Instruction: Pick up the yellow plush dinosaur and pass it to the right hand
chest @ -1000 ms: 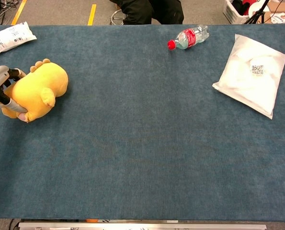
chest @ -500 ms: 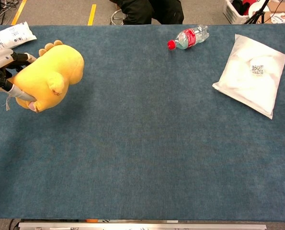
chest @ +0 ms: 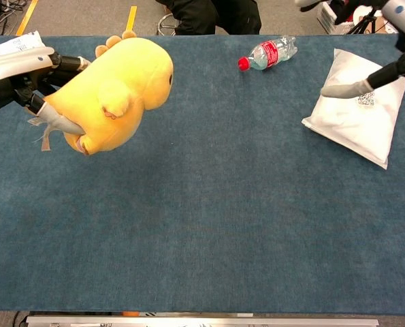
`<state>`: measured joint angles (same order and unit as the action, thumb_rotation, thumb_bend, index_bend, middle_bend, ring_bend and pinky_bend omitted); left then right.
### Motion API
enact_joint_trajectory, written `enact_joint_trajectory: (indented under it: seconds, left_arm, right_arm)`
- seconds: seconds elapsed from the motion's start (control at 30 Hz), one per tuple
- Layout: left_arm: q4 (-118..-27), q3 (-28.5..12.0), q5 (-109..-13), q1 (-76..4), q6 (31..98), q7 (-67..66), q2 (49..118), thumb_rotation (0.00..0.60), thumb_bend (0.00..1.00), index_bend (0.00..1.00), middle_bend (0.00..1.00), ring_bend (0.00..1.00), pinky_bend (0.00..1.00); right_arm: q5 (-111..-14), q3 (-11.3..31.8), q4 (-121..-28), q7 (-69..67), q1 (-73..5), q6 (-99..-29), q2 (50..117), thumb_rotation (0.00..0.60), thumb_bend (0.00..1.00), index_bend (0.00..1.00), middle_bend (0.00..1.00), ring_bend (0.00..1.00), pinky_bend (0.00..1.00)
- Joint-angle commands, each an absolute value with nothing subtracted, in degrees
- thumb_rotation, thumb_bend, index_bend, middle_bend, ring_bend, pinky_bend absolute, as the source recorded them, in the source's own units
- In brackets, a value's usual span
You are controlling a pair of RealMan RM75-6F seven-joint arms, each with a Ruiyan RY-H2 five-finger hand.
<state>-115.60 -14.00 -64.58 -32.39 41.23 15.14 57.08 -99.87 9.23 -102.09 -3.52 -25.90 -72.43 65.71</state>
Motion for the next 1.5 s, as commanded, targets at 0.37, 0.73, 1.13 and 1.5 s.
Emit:
enact_joint_trajectory:
  seconds: [0.37,0.73,1.13,1.5]
  left_arm:
    - [-120.48,-17.56,-65.35,-35.4,34.72,27.27,52.09,0.6,0.25,0.54,0.56,0.54,0.81]
    - [-122.53,-17.51,-70.04,-35.15,33.78,32.65,50.72,0.6,0.25,0.53,0.56,0.54,0.81]
    - [-122.99,-17.31,-73.89,-35.89,32.73,38.58,49.91,0.6,0.25,0.53,0.56,0.54,0.81]
    - [-121.85,-16.77,-75.39,-37.16,32.32,42.05,50.3,0.6,0.25,0.51,0.55,0.53,0.8]
  right_arm:
    - [-100.14,11.62,-98.35,5.73,-33.33,-69.07,78.27,0.6,0.0,0.17,0.2,0.13,0.29]
    - [-98.76,12.92,-95.84,7.09,-38.02,-67.88,84.44,0.6,0.0,0.17,0.2,0.13,0.28]
    - [-97.22,13.2,-94.55,8.53,-40.66,-67.83,87.55,0.6,0.13,0.17,0.21,0.12,0.29]
    - [-96.26,13.79,-91.7,10.16,-42.28,-70.02,92.62,0.6,0.51,0.6,0.44,0.39,0.61]
